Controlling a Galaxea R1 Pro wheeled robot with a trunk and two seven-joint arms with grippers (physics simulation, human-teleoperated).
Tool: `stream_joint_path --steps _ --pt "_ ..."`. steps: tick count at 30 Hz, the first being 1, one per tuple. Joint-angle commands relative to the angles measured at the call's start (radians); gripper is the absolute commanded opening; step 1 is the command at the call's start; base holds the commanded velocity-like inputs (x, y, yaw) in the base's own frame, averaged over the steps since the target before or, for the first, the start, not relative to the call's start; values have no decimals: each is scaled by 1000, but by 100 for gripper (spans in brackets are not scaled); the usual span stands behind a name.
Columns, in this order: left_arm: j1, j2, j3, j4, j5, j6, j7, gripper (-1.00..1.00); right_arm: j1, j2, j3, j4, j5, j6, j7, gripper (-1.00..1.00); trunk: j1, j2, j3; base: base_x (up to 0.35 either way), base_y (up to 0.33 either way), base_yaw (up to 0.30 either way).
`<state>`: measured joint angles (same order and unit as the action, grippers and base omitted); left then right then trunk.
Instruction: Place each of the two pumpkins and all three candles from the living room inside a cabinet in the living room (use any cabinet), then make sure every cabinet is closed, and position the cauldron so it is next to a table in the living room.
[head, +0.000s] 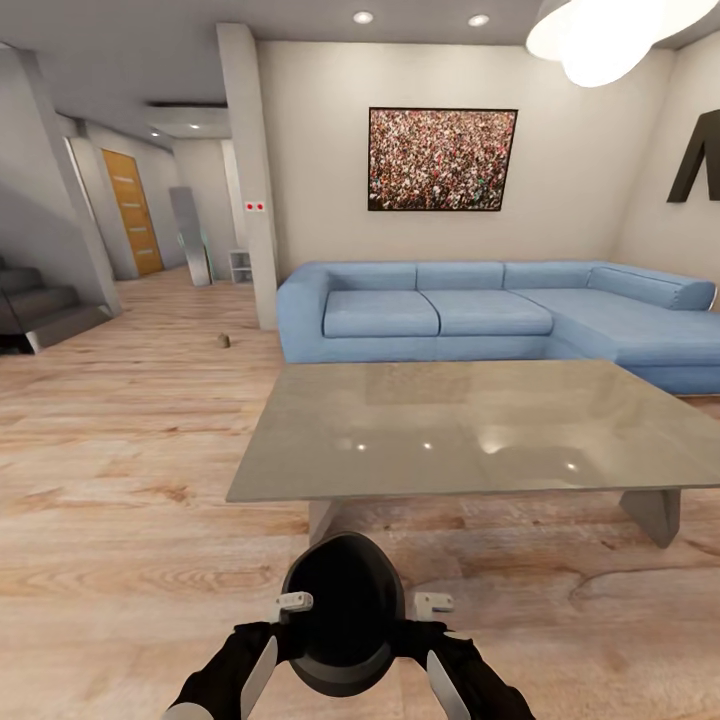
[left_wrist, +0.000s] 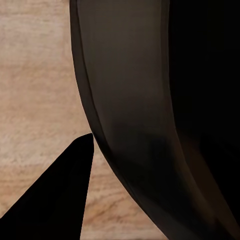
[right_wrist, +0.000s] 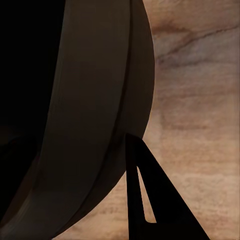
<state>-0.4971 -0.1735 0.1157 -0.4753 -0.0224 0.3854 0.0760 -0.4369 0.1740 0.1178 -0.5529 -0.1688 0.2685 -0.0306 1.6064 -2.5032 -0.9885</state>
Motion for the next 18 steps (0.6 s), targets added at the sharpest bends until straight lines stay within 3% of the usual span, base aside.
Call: stream_joint_path --steps 1,8,18 --pt "0 -1 -5 3 29 -2 -2 -100 0 1 2 -2 -1 -46 3 -100 0 0 0 23 0 0" --pt "0 -1 -5 3 29 -2 -2 -100 0 1 2 -2 -1 -46 3 -100 0 0 0 5 0 0" --pt "0 -1 -5 3 29 -2 -2 -100 0 1 2 -2 -1 -46 3 -100 4 -2 -35 0 0 0"
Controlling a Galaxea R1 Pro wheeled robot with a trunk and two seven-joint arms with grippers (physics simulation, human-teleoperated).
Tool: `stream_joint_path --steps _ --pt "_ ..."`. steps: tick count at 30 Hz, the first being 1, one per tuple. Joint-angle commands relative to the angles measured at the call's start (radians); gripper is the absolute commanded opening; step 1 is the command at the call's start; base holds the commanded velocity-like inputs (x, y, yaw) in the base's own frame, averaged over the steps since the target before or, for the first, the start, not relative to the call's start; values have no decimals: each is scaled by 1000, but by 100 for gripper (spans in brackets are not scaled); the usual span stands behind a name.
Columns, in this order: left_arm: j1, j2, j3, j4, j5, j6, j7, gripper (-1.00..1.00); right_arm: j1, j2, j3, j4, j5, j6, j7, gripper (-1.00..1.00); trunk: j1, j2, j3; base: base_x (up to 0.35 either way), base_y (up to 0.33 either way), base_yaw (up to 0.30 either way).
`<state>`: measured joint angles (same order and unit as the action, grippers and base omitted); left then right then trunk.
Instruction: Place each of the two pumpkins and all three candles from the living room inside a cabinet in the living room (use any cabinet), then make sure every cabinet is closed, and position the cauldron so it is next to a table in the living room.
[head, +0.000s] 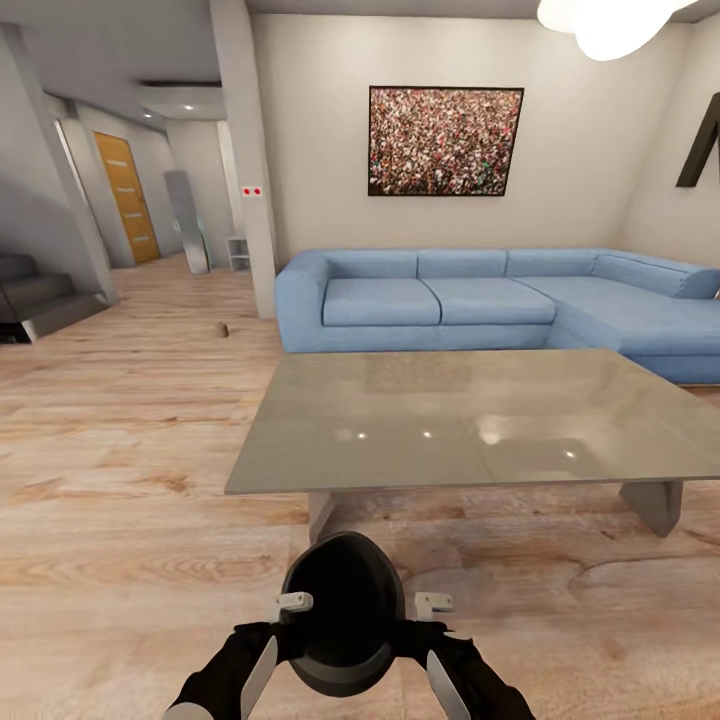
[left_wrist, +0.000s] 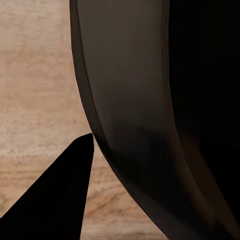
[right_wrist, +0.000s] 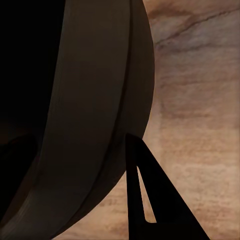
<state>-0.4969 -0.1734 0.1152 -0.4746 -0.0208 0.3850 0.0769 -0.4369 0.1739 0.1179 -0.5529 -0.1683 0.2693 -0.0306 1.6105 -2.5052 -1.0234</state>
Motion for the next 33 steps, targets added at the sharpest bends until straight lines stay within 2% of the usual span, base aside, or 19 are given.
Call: stream_joint_path --steps 1,9,17,28,33 --pt "0 -1 -5 2 27 -1 -3 -100 0 1 2 -2 -2 -47 3 -100 0 0 0 0 0 0" --pt "0 -1 -5 2 27 -1 -3 -100 0 1 2 -2 -2 -47 3 -100 0 0 0 16 0 0" --pt "0 -1 -5 2 27 0 -2 -100 0 1 2 -2 -2 -47 3 -100 0 0 0 219 0 0" --pt "0 -1 -5 2 27 -1 -3 -100 0 1 2 -2 -2 -47 3 -100 0 0 0 17 0 0" --pt "0 -1 -5 2 27 -1 -3 -100 0 1 2 -2 -2 -47 3 -100 2 -1 -19 0 0 0"
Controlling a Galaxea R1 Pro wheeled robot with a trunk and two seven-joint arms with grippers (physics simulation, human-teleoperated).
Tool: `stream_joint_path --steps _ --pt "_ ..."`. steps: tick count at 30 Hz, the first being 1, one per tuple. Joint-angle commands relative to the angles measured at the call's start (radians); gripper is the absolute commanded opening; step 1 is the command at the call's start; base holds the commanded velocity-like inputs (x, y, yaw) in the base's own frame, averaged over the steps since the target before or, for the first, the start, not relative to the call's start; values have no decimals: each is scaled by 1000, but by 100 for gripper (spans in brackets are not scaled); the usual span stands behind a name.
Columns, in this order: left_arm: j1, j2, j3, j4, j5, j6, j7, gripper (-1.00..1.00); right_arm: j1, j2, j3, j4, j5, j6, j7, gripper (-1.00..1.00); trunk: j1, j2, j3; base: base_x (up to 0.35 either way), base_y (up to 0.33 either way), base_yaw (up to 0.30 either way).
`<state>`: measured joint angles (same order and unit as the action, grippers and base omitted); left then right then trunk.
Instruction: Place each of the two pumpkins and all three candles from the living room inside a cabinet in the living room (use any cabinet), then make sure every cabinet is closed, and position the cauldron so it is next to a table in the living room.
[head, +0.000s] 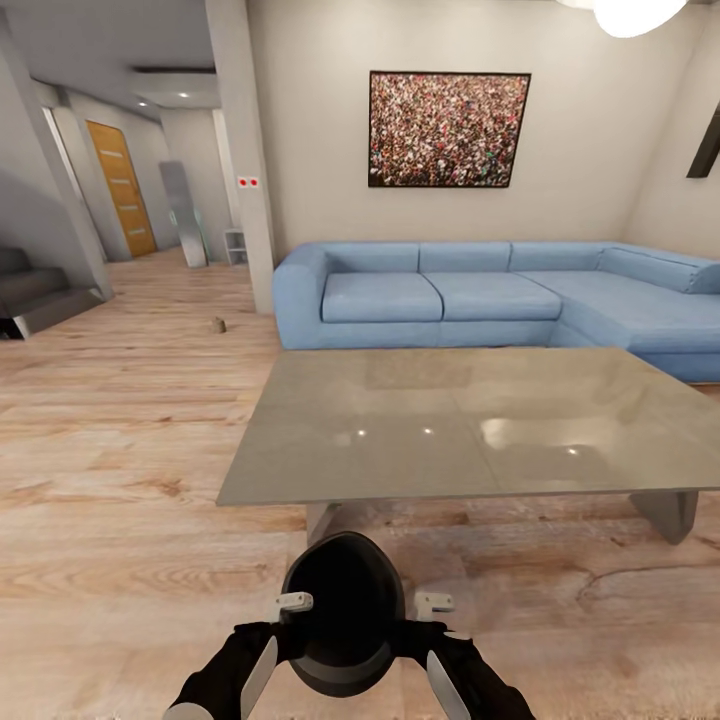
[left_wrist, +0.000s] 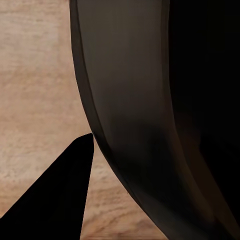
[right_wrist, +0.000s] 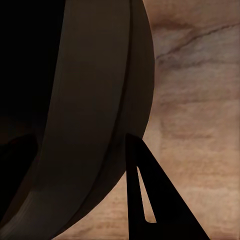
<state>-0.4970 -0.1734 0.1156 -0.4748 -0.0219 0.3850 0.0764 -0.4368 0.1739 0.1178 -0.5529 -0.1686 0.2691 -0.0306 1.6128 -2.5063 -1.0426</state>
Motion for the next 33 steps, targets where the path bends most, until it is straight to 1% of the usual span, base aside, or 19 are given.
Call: stream_joint_path --steps 1,7,16,22,31,33 --pt "0 -1 -5 2 28 -1 -2 -100 0 1 2 -2 -2 -47 3 -100 0 0 -4 0 0 0" --pt "0 -1 -5 2 28 -1 -2 -100 0 1 2 -2 -2 -47 3 -100 3 -2 -27 0 0 0" --pt "0 -1 -5 2 28 1 -1 -100 0 1 2 -2 -2 -47 3 -100 3 -2 -27 4 0 0" --pt "0 -1 -5 2 28 0 -2 -100 0 1 2 -2 -2 -47 3 -100 3 -2 -27 135 0 0" --pt "0 -1 -5 2 28 -1 -2 -100 0 1 2 -2 -2 -47 3 -100 3 -2 -27 17 0 0" --pt "0 -1 -5 2 28 -1 -2 -100 0 1 2 -2 -2 -47 3 -100 4 -2 -35 1 0 0"
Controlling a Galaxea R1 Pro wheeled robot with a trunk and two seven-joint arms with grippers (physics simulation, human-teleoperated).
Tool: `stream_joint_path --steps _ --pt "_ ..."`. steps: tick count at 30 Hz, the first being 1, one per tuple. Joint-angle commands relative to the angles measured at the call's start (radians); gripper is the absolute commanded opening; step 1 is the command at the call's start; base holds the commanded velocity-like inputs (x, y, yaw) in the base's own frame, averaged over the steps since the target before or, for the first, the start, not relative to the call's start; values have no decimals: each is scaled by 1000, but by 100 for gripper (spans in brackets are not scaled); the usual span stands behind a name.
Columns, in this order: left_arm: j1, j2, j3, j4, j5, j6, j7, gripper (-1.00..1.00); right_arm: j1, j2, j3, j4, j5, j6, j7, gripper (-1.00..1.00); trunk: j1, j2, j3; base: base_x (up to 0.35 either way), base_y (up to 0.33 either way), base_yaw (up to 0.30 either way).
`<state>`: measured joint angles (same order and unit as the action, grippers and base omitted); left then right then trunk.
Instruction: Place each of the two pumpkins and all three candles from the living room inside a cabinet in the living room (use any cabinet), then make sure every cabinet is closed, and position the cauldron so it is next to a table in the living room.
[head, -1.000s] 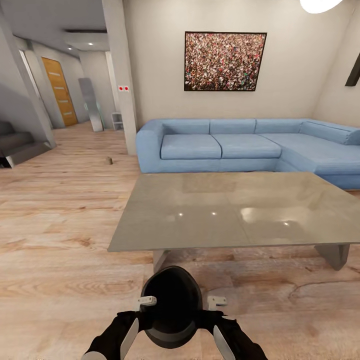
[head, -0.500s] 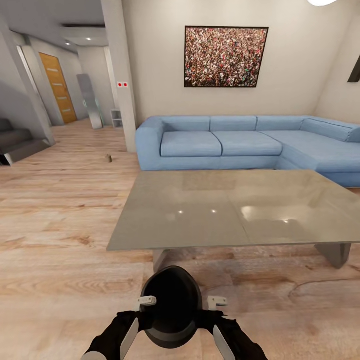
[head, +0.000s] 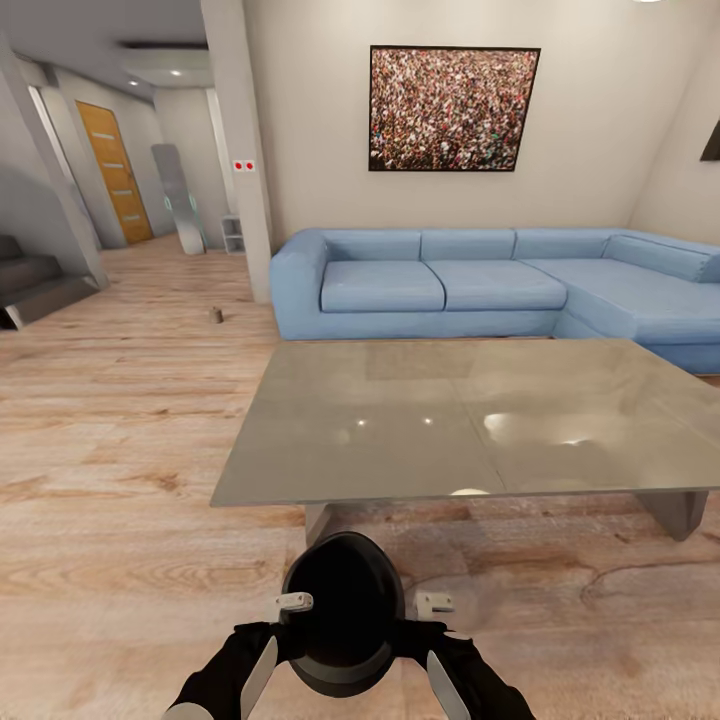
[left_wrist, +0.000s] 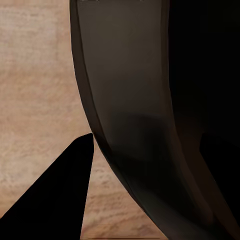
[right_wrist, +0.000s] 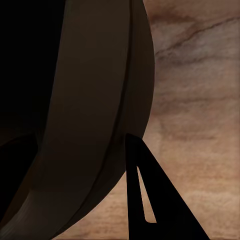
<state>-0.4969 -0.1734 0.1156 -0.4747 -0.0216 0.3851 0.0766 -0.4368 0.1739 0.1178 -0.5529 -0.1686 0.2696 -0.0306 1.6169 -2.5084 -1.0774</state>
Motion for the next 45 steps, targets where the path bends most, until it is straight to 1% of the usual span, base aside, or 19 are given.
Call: stream_joint_path --steps 1,5,18,26,36,44,45 --pt "0 -1 -5 2 28 -1 -2 -100 0 1 2 -2 -2 -47 3 -100 0 0 -4 0 0 0" --pt "0 -1 -5 2 28 -1 -3 -100 0 1 2 -2 -2 -47 3 -100 2 -1 -19 0 0 0" --pt "0 -1 -4 2 28 -4 -3 -100 0 1 2 -2 -2 -47 3 -100 2 -1 -19 0 0 0" --pt "0 -1 -4 2 28 -5 -3 -100 0 1 2 -2 -2 -47 3 -100 2 -1 -19 164 0 0" --pt "0 -1 -4 2 28 -5 -3 -100 0 1 2 -2 -2 -47 3 -100 2 -1 -19 15 0 0" --pt "0 -1 -4 2 28 -5 -3 -100 0 1 2 -2 -2 -47 3 -100 6 -3 -50 0 0 0" --pt "0 -1 -4 1 28 -5 -3 -100 0 1 2 -2 -2 -47 3 -100 6 -3 -50 0 0 0"
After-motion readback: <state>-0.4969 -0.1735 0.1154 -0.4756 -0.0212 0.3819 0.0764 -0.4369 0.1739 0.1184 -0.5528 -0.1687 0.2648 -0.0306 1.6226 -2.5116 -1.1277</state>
